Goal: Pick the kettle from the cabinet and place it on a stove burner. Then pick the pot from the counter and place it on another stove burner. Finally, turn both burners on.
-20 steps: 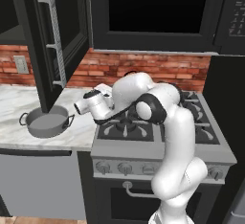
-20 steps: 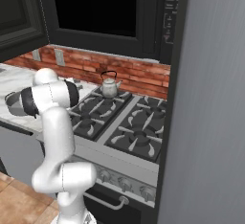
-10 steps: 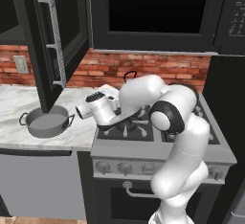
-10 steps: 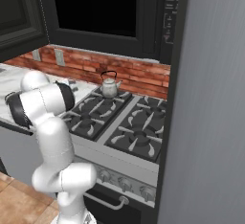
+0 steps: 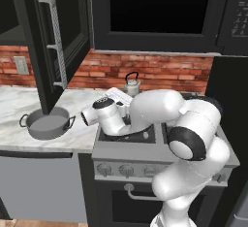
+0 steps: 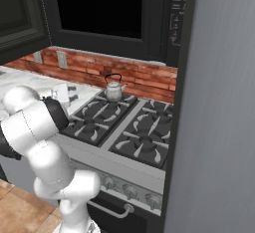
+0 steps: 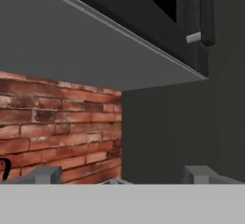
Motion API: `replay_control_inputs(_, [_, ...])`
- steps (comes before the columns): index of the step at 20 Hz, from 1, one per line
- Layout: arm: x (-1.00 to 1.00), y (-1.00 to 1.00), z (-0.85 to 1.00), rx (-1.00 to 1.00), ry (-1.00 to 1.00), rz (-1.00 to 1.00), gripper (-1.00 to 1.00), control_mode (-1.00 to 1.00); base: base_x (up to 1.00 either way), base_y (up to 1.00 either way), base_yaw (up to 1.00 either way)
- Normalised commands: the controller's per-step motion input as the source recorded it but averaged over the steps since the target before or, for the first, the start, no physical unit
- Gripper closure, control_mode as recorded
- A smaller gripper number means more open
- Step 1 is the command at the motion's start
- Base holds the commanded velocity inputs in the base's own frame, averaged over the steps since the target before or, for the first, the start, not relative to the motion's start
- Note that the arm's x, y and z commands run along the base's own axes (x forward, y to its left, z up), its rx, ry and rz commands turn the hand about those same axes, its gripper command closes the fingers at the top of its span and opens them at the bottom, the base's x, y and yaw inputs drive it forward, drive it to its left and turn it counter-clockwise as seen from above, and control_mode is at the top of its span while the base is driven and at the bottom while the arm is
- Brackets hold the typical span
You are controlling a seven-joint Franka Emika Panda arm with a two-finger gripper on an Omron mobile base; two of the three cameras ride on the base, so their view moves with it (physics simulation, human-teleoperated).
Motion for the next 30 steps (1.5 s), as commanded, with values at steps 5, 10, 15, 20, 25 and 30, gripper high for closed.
replay_control_inputs(5, [-0.68,-0.1,0.25,0.11,0.0,0.0,-1.0,-1.0,0.0,0.0,0.0])
replay_control_inputs(10, [-0.68,-0.13,0.17,0.13,0.0,0.0,-1.0,-1.0,0.0,0.0,0.0])
replay_control_inputs(15, [-0.71,-0.22,0.02,0.12,0.0,0.0,-1.0,-1.0,0.0,0.0,0.0])
replay_control_inputs(20, [-0.46,-0.37,0.0,0.04,-0.01,0.02,-1.0,-1.0,0.0,0.0,0.0])
replay_control_inputs(25, [-0.37,-0.4,0.0,0.0,-0.08,0.04,-1.0,-1.0,0.0,0.0,0.0])
replay_control_inputs(30, [-0.33,-0.23,0.0,0.09,-0.03,0.05,-1.0,-1.0,0.0,0.0,0.0])
